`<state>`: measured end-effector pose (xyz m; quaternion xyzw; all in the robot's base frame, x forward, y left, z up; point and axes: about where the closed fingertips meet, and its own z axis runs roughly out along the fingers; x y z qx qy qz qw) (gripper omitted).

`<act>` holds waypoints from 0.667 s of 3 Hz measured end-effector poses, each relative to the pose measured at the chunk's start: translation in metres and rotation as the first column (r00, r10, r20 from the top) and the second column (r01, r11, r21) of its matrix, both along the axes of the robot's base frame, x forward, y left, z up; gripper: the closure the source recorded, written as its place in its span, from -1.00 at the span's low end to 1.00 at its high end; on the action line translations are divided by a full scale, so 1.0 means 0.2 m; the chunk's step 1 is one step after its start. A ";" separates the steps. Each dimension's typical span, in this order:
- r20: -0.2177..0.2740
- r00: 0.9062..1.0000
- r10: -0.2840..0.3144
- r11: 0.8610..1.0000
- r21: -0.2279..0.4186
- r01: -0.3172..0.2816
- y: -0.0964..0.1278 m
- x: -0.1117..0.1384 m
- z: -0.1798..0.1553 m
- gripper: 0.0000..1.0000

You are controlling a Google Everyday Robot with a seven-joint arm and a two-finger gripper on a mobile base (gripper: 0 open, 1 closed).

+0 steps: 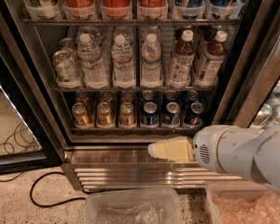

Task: Pick blue plastic bottle from middle shelf of fridge

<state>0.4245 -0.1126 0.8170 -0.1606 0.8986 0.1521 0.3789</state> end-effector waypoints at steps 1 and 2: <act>0.129 0.989 -0.078 0.997 -0.005 0.080 -0.05 0.11 0.09 -1.00; 0.247 0.955 -0.162 0.986 0.001 0.167 -0.14 0.21 0.16 -1.00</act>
Offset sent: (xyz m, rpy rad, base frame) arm 0.0712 -0.0533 0.0474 -0.0341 -0.4180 -0.2977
